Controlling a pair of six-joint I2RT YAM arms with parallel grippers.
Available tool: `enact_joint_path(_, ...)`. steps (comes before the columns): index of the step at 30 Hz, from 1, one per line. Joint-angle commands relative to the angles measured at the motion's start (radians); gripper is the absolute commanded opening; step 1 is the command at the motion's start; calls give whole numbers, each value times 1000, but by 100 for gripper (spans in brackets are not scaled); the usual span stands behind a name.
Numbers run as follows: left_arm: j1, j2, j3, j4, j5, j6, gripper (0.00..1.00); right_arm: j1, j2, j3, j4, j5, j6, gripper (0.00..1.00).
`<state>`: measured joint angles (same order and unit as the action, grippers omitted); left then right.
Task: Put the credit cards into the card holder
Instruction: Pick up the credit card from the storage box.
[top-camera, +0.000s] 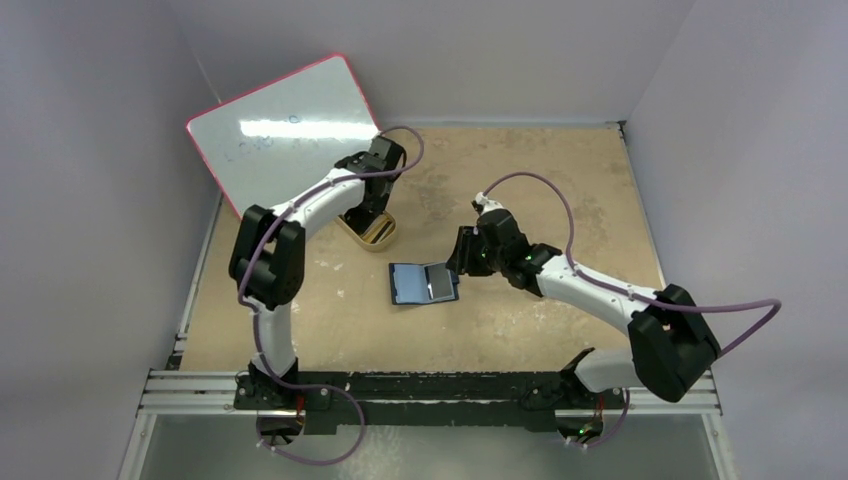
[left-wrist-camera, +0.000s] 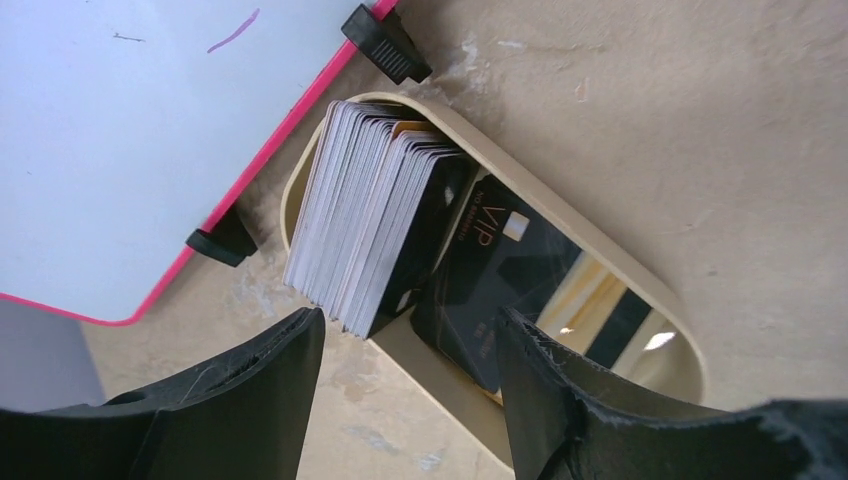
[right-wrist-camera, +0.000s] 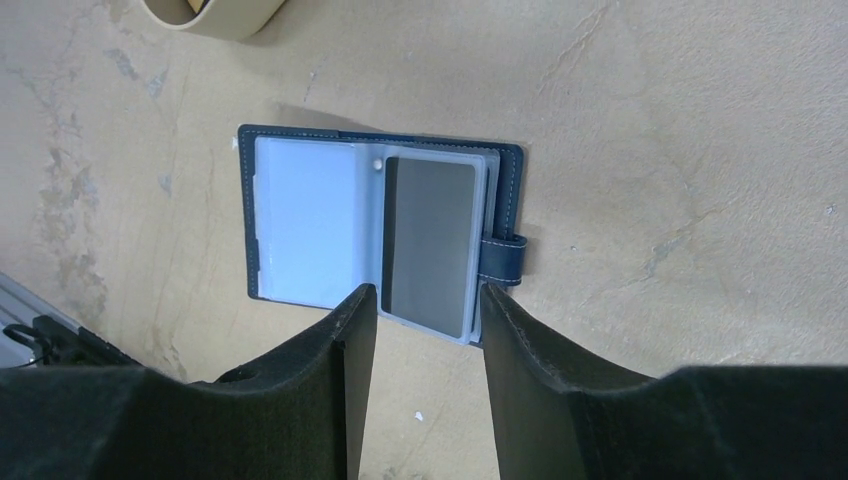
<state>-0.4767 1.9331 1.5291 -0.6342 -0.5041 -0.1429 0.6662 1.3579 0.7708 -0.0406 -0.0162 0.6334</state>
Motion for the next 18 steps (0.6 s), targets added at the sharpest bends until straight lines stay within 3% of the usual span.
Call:
enact_joint_path(1,14,44,127,-88,-106,82,63,-2,-25,33,37,4,-25,46)
enact_joint_path(18,31,183,175,-48,-247,143,64,-1,-16,49,7,-21,-47,47)
